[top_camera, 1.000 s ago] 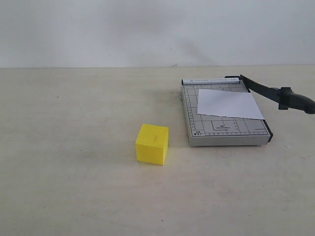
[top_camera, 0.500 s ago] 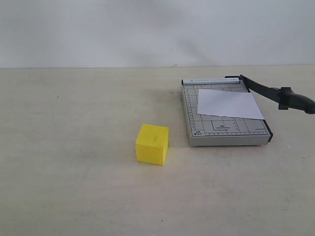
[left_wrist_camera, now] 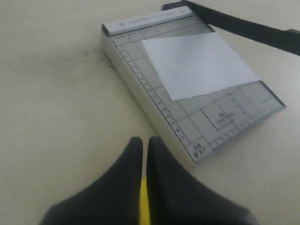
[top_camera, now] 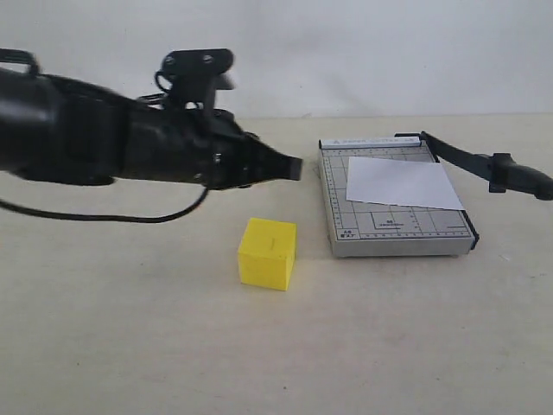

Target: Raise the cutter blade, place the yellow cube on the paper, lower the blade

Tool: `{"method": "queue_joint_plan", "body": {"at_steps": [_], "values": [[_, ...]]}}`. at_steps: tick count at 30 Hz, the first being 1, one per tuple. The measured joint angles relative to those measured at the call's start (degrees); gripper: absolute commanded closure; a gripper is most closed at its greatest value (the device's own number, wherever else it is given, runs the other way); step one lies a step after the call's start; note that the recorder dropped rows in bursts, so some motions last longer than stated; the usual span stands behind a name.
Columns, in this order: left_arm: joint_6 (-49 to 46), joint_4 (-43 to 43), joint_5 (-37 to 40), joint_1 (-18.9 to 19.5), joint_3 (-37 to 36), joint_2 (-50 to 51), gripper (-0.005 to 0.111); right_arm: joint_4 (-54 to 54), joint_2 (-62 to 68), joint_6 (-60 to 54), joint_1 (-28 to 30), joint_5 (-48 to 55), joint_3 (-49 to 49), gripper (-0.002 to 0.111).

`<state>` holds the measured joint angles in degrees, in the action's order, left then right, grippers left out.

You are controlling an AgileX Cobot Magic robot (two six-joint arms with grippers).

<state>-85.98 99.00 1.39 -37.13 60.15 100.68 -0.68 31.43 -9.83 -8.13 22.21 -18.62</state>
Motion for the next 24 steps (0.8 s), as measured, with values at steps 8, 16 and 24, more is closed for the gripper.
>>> {"method": "queue_joint_plan", "body": {"at_steps": [8,16,24], "values": [[4.28,0.45,1.09,-6.77,25.61,21.2,0.102,-0.53,5.76,0.22,0.0,0.0,0.0,0.108],[1.53,0.45,0.4,-6.77,33.64,30.98,0.102,-0.85,6.47,0.43,0.0,0.0,0.0,0.108],[0.97,0.23,-3.78,-6.77,37.02,36.53,0.102,-0.85,6.47,0.84,0.0,-0.1,0.0,0.108]]}}
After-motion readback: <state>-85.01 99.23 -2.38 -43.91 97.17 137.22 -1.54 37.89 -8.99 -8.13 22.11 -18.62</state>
